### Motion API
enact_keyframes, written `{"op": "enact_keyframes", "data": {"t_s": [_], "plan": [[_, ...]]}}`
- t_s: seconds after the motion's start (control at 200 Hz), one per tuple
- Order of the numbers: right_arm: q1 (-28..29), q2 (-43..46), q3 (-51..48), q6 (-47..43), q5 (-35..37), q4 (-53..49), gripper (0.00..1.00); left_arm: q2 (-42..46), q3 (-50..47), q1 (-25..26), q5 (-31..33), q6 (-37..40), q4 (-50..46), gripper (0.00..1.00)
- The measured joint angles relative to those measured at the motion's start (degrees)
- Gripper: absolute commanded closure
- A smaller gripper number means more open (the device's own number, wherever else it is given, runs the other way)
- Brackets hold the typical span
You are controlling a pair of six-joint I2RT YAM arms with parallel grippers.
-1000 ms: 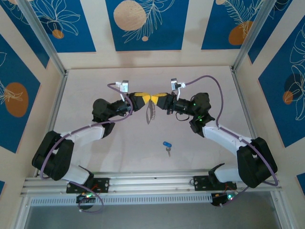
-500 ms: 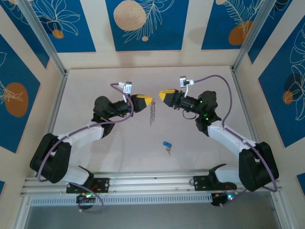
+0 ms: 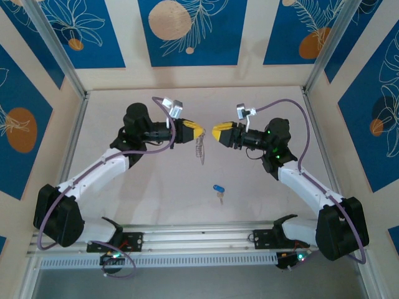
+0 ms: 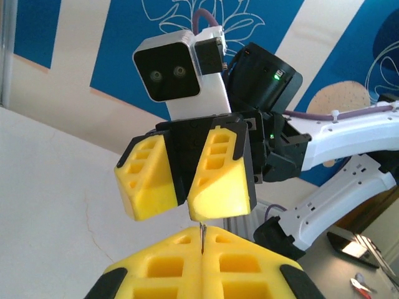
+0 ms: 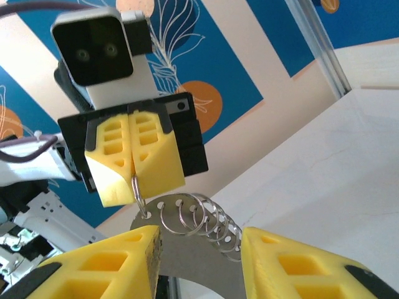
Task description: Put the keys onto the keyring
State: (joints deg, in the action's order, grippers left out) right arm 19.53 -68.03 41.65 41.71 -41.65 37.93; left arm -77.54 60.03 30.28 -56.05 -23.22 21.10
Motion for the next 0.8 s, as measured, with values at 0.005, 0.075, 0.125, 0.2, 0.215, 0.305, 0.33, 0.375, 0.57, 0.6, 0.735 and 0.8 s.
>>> {"op": "enact_keyframes", "data": {"t_s": [0.005, 0.075, 0.125, 0.2, 0.215, 0.305, 0.33, 0.375, 0.57, 0.6, 0.735, 0.8], "plan": [[0.0, 0.0, 0.0, 0.0, 0.0, 0.0, 0.61, 0.0, 0.1, 0.0, -0.1, 0.1, -0.1, 1.0], [0.2, 0.0, 0.0, -0.4, -0.7, -0.1, 0.61, -0.7, 1.4, 0.0, -0.9, 1.3, -2.1, 1.0], [0.5, 0.0, 0.0, -0.5, -1.1, -0.1, 0.61, -1.4, 2.0, 0.0, -1.3, 1.7, -2.9, 1.0], [1.0, 0.0, 0.0, -0.7, -1.3, 0.0, 0.61, -2.2, 2.6, 0.0, -1.8, 2.2, -3.9, 1.0], [1.0, 0.0, 0.0, -0.7, -1.4, 0.0, 0.62, -2.4, 2.7, 0.0, -1.9, 2.2, -4.0, 1.0], [1.5, -0.1, 0.0, -0.6, -1.5, 0.4, 0.62, -3.0, 2.7, 0.0, -2.3, 2.4, -4.7, 1.0], [1.6, -0.2, 0.0, -0.6, -1.5, 0.6, 0.62, -3.1, 2.7, 0.0, -2.3, 2.4, -4.9, 1.0], [1.8, -0.5, 0.1, -0.6, -1.5, 0.8, 0.63, -3.2, 2.7, 0.0, -2.3, 2.4, -5.1, 1.0], [2.4, -2.3, 0.7, -0.6, -1.4, 1.6, 0.66, -3.7, 2.7, 0.0, -2.4, 2.4, -5.2, 1.0], [2.6, -2.7, 0.8, -0.6, -1.4, 1.7, 0.66, -3.7, 2.7, 0.0, -2.4, 2.4, -5.3, 1.0], [2.8, -4.0, 1.1, -0.2, -1.1, 2.4, 0.72, -3.7, 2.7, 0.0, -2.4, 2.4, -5.3, 1.0], [3.0, -4.4, 1.1, 0.3, -1.1, 3.4, 0.77, -3.8, 2.7, 0.0, -2.4, 2.4, -5.3, 1.0]]}}
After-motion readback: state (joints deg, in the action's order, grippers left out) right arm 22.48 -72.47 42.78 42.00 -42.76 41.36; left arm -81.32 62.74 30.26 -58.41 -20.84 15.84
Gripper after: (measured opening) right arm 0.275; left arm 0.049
